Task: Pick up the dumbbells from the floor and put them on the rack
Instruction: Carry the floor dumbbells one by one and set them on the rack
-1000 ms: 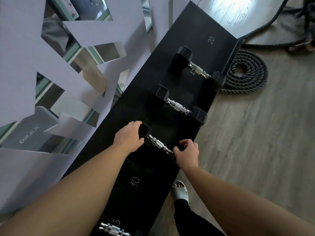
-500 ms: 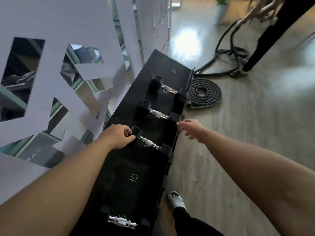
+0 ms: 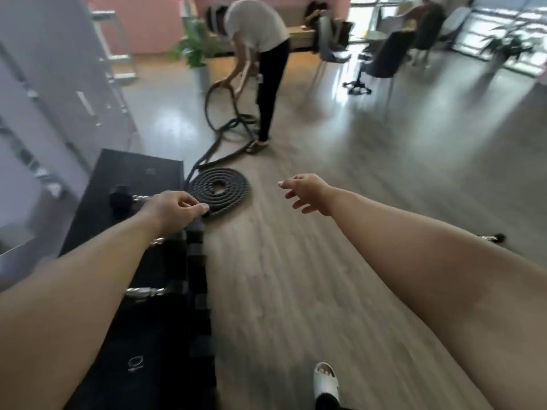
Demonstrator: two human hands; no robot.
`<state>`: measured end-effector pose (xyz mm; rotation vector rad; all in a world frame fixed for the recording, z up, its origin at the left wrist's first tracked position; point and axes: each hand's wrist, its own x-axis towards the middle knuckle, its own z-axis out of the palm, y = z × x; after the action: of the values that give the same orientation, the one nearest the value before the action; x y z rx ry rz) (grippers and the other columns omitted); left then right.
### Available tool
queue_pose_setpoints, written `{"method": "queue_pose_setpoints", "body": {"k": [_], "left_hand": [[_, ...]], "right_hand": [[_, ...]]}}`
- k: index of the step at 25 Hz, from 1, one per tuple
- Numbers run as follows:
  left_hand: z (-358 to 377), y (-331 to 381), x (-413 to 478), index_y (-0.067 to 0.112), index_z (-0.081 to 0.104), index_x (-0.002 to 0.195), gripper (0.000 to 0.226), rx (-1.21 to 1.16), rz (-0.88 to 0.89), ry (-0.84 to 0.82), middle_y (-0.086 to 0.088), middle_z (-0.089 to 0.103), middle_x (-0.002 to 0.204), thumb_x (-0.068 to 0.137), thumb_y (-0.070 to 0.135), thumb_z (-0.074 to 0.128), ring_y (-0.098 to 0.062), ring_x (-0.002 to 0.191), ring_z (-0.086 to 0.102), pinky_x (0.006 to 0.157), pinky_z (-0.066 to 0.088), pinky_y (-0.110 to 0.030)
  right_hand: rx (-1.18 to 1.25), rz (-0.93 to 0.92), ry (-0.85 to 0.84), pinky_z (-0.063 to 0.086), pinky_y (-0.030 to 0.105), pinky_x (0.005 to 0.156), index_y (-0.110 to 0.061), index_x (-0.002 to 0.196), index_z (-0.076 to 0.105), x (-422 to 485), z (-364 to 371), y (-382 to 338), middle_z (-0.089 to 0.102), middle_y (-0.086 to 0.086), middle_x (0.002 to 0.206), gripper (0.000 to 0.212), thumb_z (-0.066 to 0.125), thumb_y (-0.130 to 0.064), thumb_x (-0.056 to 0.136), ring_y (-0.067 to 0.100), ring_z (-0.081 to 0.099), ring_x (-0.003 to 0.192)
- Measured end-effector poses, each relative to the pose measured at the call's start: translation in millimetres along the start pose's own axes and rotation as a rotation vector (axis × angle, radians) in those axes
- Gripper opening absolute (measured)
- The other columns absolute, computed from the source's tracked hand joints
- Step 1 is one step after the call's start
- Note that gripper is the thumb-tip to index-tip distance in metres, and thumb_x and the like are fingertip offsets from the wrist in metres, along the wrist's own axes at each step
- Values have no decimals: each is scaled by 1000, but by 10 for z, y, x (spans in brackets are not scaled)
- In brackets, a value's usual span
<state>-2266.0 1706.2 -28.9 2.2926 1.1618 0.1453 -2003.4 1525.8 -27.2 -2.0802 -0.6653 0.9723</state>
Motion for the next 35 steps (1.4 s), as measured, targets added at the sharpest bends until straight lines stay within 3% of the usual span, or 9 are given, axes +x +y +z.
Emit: {"method": "queue_pose_setpoints", "body": {"k": [9,14,19,25,31,35], "left_hand": [[1338,2102,121,30,73,95,35,36,312,-266,10,72,90,83,62,71,-13,88,69,80,50,-33],[2515,3336,-15,26,73,91,33,-20,378,-378,3,73,88,83,58,75,-19,84,70,82,56,-36],[3731,4460,-393,25,73,92,29,9,422,-473,7,71,84,85,54,74,-15,82,66,73,46,-28],[4649,5385,-492,24,73,95,30,-35,373,-510,7,71,88,86,53,73,-14,89,68,74,46,-28],[5294,5890,-41,26,74,96,34,-18,325,-552,9,70,92,86,59,71,-13,91,65,85,51,-32],[5971,6149,573,26,73,94,33,-32,304,-592,10,70,88,87,58,70,-13,87,65,76,47,-29]], "right_hand": [[131,240,353,46,35,76,-20,123,65,-968,-2064,1998,70,7,124,37,64,-45,96,24,62,79],[181,352,476,41,30,65,-20,108,65,-1525,-3032,3244,66,3,107,27,65,-44,97,20,58,70],[199,431,521,38,28,59,-17,113,68,-1826,-3941,4297,64,-1,92,30,69,-41,94,18,54,67],[228,450,529,42,31,64,-25,100,66,-1797,-4793,5118,68,-1,98,23,69,-46,92,22,60,75],[231,498,498,38,29,59,-21,104,69,-1264,-5267,5628,67,-2,93,27,71,-44,90,21,57,71],[206,550,464,38,26,55,-22,99,70,-631,-5621,5947,72,2,100,26,74,-45,87,22,60,75]]}}
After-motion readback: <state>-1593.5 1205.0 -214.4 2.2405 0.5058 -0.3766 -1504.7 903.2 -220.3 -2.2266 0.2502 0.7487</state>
